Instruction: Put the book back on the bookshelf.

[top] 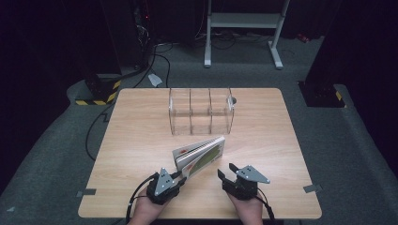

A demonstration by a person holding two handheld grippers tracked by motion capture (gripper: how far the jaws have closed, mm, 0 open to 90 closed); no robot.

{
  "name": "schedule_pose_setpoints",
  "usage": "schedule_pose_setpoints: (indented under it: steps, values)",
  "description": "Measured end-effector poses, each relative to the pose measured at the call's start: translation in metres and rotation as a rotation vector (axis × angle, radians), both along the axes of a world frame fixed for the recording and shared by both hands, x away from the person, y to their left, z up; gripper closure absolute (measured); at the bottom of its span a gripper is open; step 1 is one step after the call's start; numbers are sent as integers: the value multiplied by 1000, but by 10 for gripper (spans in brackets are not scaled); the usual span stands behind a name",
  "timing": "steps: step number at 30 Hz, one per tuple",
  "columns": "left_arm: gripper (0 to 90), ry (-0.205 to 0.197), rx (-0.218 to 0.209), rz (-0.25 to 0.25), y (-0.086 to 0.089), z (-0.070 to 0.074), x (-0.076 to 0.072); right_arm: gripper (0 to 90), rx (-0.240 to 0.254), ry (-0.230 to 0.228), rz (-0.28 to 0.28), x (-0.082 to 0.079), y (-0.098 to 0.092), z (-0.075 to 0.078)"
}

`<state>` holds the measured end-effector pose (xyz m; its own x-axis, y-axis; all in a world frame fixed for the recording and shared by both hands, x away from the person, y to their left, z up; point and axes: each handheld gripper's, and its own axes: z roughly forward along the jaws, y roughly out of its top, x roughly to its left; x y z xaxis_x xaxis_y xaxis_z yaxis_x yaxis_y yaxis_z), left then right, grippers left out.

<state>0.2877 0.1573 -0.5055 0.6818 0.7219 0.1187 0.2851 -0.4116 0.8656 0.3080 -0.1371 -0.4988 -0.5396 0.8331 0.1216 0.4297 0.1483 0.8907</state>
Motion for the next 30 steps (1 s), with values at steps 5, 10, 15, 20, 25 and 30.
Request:
schedule_pose_setpoints:
  steps: [5, 10, 15, 20, 25, 30]
  values:
    - [603, -19, -30, -3, 4, 3, -4, 450, 2, -1, -2, 0, -1, 1]
    - [563, -43, -41, -14, 4, 6, -8, 451, 6, -1, -3, 0, -1, 1]
    - [487, -66, -72, 16, 8, 10, -11, 451, 9, -6, -3, 0, -2, 2]
    - [343, -75, -110, 64, 15, 15, -9, 451, 9, -5, -7, 0, -3, 2]
    - [169, -34, -137, 87, 15, 17, -1, 451, 10, -4, -9, 0, -3, 2]
    - [125, 2, -135, 97, 12, 16, 8, 451, 6, -5, -6, 0, -3, 2]
